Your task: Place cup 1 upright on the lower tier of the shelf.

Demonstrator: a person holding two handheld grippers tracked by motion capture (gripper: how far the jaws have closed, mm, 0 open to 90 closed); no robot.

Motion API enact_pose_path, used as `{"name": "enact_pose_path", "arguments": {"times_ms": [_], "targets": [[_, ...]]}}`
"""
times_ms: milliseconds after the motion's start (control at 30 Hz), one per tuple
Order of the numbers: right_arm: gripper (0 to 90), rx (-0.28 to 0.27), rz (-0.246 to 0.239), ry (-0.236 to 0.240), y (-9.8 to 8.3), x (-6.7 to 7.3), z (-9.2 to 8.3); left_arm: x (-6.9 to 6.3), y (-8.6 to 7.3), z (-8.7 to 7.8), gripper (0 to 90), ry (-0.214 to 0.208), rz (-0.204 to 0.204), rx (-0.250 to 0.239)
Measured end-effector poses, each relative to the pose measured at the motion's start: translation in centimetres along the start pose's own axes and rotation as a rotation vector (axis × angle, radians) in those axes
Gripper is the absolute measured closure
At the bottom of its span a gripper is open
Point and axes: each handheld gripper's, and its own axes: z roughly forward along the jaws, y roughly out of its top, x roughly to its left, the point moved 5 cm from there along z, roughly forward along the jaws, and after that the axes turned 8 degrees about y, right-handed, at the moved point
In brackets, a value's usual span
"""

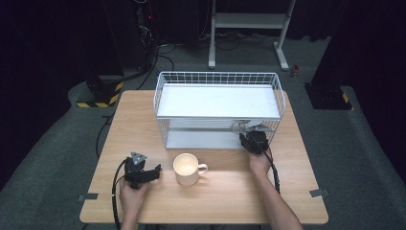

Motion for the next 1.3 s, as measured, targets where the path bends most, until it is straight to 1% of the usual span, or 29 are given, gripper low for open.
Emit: {"name": "enact_pose_path", "arguments": {"times_ms": [167,367,467,567,700,833,900,1100,1133,1167,1233,1300], "targets": [[51.2,0.014,-0.012,-0.009,0.0,0.2,-0.4,0.0,0.0,0.0,16.8,0.0,0.0,0.0],[41.2,0.027,-0.021,0.014,-0.1,0.3,-1.1,0.0,0.0,0.0,16.8,0.0,0.0,0.0],[39.9,0.021,-0.021,0.019,-0.2,0.3,-1.5,0.0,0.0,0.0,16.8,0.0,0.0,0.0],[38.4,0.021,-0.008,0.025,-0.4,0.2,-1.8,0.0,0.0,0.0,16.8,0.0,0.0,0.0],[37.5,0.015,-0.016,0.039,-0.7,0.1,-2.2,0.0,0.0,0.0,16.8,0.0,0.0,0.0],[35.9,0.021,-0.016,0.047,-0.8,0.2,-2.7,0.0,0.0,0.0,16.8,0.0,0.0,0.0],[35.9,0.004,-0.034,0.052,-0.6,0.2,-3.0,0.0,0.0,0.0,16.8,0.0,0.001,0.0],[35.9,-0.013,-0.015,0.062,-0.9,0.1,-3.8,0.0,0.0,0.0,16.7,0.001,0.0,0.0],[35.9,-0.017,-0.018,0.068,-0.9,0.0,-4.0,0.0,0.0,0.0,16.8,0.001,0.001,0.0],[35.9,-0.017,-0.008,0.072,-1.0,0.1,-4.1,0.0,0.0,0.0,16.8,0.001,0.0,0.0],[35.9,-0.023,-0.01,0.072,-0.9,0.1,-4.4,0.0,0.0,0.0,16.8,0.001,0.001,0.0],[36.0,-0.033,-0.022,0.071,-0.9,0.0,-4.7,0.0,0.0,0.0,16.8,0.001,0.001,0.0]]}}
